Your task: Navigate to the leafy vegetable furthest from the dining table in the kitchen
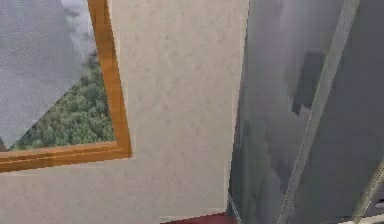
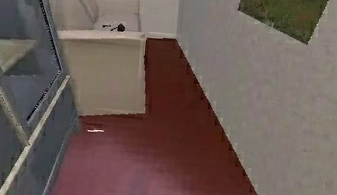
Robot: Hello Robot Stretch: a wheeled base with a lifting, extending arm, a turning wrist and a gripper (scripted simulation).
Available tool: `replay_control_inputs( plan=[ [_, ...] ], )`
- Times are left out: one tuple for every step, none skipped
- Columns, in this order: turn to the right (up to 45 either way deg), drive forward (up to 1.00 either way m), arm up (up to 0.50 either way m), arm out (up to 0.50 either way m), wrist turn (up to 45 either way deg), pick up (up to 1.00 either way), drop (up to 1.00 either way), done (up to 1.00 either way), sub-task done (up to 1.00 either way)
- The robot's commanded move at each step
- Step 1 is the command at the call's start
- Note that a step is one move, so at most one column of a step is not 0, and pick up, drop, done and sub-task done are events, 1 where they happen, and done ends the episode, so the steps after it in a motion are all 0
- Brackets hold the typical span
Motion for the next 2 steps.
replay_control_inputs(
  plan=[
    [-45.0,0.0,0.0,0.0,0.0,0.0,0.0,0.0,0.0],
    [-15.0,0.0,0.0,0.0,0.0,0.0,0.0,0.0,0.0]
  ],
)
